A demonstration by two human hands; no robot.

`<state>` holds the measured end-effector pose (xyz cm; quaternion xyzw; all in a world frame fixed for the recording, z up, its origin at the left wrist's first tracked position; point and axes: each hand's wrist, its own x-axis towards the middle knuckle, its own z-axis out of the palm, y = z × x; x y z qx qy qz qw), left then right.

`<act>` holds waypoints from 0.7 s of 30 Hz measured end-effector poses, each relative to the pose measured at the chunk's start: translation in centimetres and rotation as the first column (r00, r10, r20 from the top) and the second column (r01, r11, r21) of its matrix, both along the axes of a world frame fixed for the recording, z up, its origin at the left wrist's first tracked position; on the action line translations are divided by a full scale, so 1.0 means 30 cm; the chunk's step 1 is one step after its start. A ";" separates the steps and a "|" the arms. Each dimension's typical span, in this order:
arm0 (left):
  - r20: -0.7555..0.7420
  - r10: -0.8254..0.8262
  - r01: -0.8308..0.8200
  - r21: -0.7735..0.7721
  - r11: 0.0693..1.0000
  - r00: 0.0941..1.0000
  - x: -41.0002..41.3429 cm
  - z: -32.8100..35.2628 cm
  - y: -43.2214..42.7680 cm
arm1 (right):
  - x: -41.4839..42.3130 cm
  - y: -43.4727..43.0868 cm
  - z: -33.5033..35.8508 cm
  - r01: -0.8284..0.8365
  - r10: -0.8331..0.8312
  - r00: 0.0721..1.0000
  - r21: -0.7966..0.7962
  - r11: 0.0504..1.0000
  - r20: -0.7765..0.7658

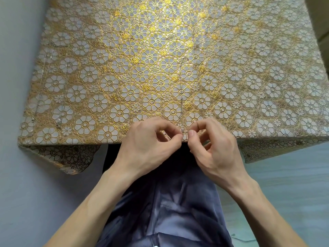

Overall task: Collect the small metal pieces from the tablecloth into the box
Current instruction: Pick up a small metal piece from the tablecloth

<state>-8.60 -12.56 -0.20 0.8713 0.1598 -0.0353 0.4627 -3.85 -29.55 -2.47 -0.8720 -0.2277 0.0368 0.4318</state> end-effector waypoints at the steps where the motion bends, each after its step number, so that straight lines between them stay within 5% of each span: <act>1: 0.003 -0.009 0.009 -0.010 1.000 1.000 0.000 0.001 0.000 | 0.001 0.000 0.000 -0.010 0.010 1.000 0.010 1.000 -0.001; 21: 0.127 0.024 -0.016 -0.062 0.998 0.992 -0.003 0.000 0.000 | -0.007 0.012 0.011 -0.029 0.031 0.999 0.071 0.997 -0.018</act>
